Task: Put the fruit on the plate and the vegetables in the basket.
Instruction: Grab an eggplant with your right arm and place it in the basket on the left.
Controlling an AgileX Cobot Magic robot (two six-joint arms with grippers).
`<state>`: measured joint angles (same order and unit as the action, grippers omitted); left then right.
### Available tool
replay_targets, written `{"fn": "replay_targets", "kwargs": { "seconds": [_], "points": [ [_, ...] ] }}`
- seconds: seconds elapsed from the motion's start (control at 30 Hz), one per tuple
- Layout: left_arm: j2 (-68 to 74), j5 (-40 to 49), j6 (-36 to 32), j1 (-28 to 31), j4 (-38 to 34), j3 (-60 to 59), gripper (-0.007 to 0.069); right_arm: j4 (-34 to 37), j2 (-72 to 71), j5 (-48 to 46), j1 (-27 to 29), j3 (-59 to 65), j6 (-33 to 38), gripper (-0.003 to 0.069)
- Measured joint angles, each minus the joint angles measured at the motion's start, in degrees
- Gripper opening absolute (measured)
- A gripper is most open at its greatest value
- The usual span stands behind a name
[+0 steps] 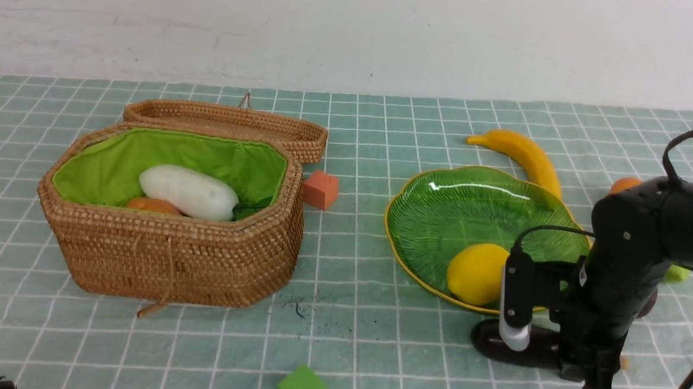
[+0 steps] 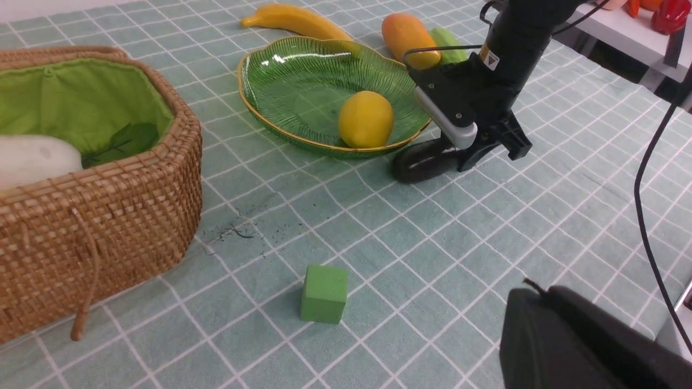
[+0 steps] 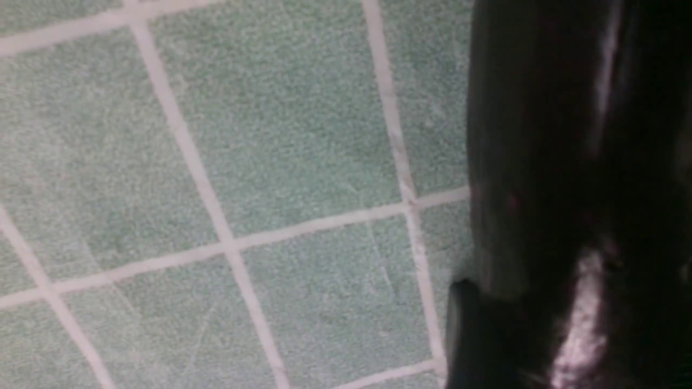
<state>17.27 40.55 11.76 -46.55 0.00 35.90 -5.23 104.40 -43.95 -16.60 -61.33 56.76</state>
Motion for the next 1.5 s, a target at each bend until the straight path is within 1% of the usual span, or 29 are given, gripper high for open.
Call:
{"fn": "replay_targets", "kwargs": {
  "seconds": [0.13,0.2,0.27,0.3,0.33,0.37,0.4,0.43,0.57,0.7,0.8,1.33,1.43,1.5],
  "points": [
    [0.0,0.0,0.0,0.0,0.0,0.0,-0.0013,0.3,-0.3,-2.1,0.0,0.0,0.0,0.033],
    [0.0,0.0,0.0,0.0,0.0,0.0,-0.0013,1.0,-2.0,-5.9,-0.4,0.1,0.0,0.033],
    [0.0,0.0,0.0,0.0,0.0,0.0,-0.0013,1.6,-3.2,-7.3,-0.7,0.2,-0.1,0.033],
    [0.0,0.0,0.0,0.0,0.0,0.0,-0.0013,2.5,-4.8,-8.7,-1.2,0.2,-0.5,0.033],
    [0.0,0.0,0.0,0.0,0.0,0.0,-0.0013,5.2,-7.8,-10.5,-2.6,0.2,-1.7,0.033],
    [0.0,0.0,0.0,0.0,0.0,0.0,-0.0013,5.2,-8.6,-10.9,-2.8,0.2,-2.0,0.033],
    [0.0,0.0,0.0,0.0,0.0,0.0,-0.0013,6.8,-9.9,-11.3,-3.7,0.2,-2.6,0.033],
    [0.0,0.0,0.0,0.0,0.3,0.0,-0.0013,9.1,-13.9,-11.7,-5.7,0.2,-5.1,0.033],
    [0.0,0.0,-0.1,0.0,0.0,0.0,-0.0013,11.7,-20.6,-11.5,-10.8,-1.5,-13.4,0.033],
    [0.0,0.1,-0.2,0.0,0.3,0.0,-0.0013,12.1,-23.1,-11.4,-12.8,-4.9,-18.5,0.033],
    [0.0,0.3,-0.2,0.0,0.3,0.0,-0.0013,11.9,-23.2,-11.4,-13.0,-6.2,-20.0,0.033],
    [0.0,0.4,-0.2,0.0,0.3,0.0,-0.0013,11.2,-23.2,-11.4,-13.0,-6.4,-20.8,0.033],
    [0.0,-0.7,-0.2,0.0,0.0,0.0,-0.0013,11.2,-23.2,-11.3,-13.0,-6.4,-21.9,0.033],
    [0.0,-3.5,-0.2,0.0,0.3,0.0,-0.0013,11.5,-23.2,-10.0,-13.0,-6.4,-23.8,0.033]
  ]
}}
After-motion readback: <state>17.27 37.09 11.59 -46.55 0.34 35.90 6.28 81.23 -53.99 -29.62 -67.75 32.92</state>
